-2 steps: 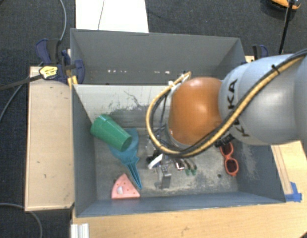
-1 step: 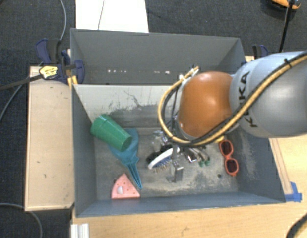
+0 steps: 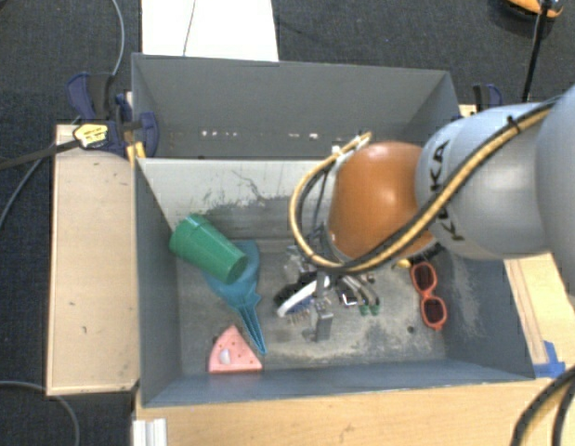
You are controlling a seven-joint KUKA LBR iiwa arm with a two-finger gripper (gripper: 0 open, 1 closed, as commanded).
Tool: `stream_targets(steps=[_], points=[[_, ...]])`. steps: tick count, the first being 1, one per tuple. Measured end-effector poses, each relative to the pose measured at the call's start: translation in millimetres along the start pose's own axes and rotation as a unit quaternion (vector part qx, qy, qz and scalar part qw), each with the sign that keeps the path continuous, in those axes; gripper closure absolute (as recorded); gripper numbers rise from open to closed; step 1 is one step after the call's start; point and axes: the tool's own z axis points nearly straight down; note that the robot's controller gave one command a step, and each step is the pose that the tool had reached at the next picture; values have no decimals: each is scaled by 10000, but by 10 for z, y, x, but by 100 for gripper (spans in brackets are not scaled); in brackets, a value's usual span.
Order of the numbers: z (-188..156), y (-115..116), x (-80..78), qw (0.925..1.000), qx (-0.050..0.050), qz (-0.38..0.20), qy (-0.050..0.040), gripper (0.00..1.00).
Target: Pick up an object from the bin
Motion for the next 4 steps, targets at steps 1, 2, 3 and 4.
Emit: stream_targets(steps=[1, 2, 3, 4], points=[[121, -200, -37, 9994, -1, -357, 2, 0], [264, -405, -169, 9864, 4, -1644, -36, 0], [503, -505, -367, 9802, -5, -1979, -16, 100], [503, -504, -367, 9805, -7, -1966, -14, 100]])
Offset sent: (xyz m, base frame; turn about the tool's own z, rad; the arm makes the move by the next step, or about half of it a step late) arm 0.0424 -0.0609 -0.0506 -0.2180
